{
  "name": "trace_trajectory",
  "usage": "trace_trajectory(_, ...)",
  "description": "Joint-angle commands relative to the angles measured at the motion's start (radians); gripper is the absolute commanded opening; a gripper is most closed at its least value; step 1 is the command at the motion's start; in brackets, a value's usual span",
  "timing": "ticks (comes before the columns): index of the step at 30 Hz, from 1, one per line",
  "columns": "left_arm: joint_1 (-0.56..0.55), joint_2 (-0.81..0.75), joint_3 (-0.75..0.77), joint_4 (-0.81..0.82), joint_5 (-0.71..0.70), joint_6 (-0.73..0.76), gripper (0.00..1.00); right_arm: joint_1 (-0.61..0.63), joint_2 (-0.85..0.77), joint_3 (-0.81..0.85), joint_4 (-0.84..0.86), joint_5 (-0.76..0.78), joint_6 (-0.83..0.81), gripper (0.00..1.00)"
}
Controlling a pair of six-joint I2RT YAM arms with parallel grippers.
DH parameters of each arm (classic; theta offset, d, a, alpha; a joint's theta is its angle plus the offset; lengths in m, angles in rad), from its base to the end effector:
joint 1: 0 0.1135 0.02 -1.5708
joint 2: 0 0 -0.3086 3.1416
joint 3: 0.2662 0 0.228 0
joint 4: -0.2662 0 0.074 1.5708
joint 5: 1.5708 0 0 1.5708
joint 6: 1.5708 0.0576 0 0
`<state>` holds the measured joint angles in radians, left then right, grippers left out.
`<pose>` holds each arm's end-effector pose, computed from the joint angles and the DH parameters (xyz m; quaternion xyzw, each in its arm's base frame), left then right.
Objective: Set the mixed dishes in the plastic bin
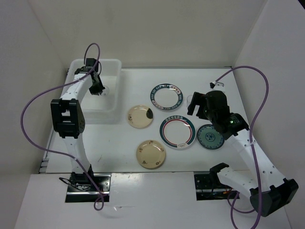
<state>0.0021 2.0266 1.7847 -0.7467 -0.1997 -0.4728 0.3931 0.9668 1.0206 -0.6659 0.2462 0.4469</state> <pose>0.4555 0.0124 0.2872 -0.2520 0.9197 0.0263 0.3000 0.1601 0.0512 0.3646 0.0803 0.8787 0.0872 0.4624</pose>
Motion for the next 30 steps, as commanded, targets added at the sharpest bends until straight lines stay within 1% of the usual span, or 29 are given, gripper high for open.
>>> trace_trajectory(1,0.003,0.044,-0.025,0.056,0.045,0.002,0.00,0.006,-0.004,-0.005,0.017,0.019,-0.016,1.00)
trace_trajectory(4,0.003,0.063,-0.034,0.067,0.068,-0.010,0.03,0.006,-0.004,-0.005,0.017,0.019,-0.016,1.00)
trace_trajectory(5,0.003,0.063,-0.034,0.067,0.068,-0.021,0.07,0.006,-0.004,-0.005,0.017,0.019,-0.016,1.00)
trace_trajectory(6,0.003,0.063,-0.034,0.067,0.077,-0.021,0.07,0.006,-0.004,-0.005,0.017,0.028,-0.016,1.00)
trace_trajectory(10,0.003,0.084,-0.034,0.067,0.086,-0.032,0.15,0.006,-0.004,-0.005,0.026,0.028,-0.016,1.00)
trace_trajectory(11,0.003,0.084,-0.034,0.067,0.086,-0.032,0.23,0.006,-0.004,-0.005,0.026,0.028,-0.016,1.00)
trace_trajectory(12,0.003,0.084,-0.034,0.067,0.086,-0.032,0.38,0.006,-0.004,-0.005,0.026,0.028,-0.016,1.00)
trace_trajectory(13,0.003,0.084,-0.034,0.067,0.086,-0.041,0.44,0.006,-0.004,-0.005,0.026,0.028,-0.016,1.00)
trace_trajectory(16,0.003,0.048,0.005,0.076,0.086,-0.041,0.67,0.006,-0.004,-0.005,0.026,0.019,-0.016,1.00)
trace_trajectory(17,0.003,0.034,0.024,0.076,0.076,-0.041,0.72,0.006,0.007,-0.005,0.026,0.019,-0.016,1.00)
trace_trajectory(20,0.003,0.009,0.114,0.067,0.075,-0.041,0.75,0.006,0.007,-0.005,0.026,0.010,-0.016,1.00)
trace_trajectory(21,0.003,-0.015,0.136,0.058,0.075,-0.041,0.78,0.006,0.007,-0.005,0.026,0.010,-0.016,1.00)
trace_trajectory(24,0.003,-0.139,0.220,0.058,0.085,-0.052,0.78,0.006,0.016,-0.005,0.035,0.001,-0.016,1.00)
trace_trajectory(26,0.003,-0.190,0.229,0.069,0.117,-0.052,0.78,0.006,0.016,-0.005,0.035,0.001,-0.016,1.00)
trace_trajectory(28,-0.014,-0.259,0.239,0.069,0.184,-0.052,0.76,0.006,0.016,-0.005,0.035,0.013,-0.016,1.00)
trace_trajectory(29,-0.034,-0.282,0.220,0.069,0.238,-0.052,0.76,0.006,0.026,-0.005,0.035,0.028,-0.016,1.00)
trace_trajectory(30,-0.060,-0.328,0.172,0.079,0.261,-0.052,0.74,0.006,0.035,0.015,0.023,0.053,-0.007,1.00)
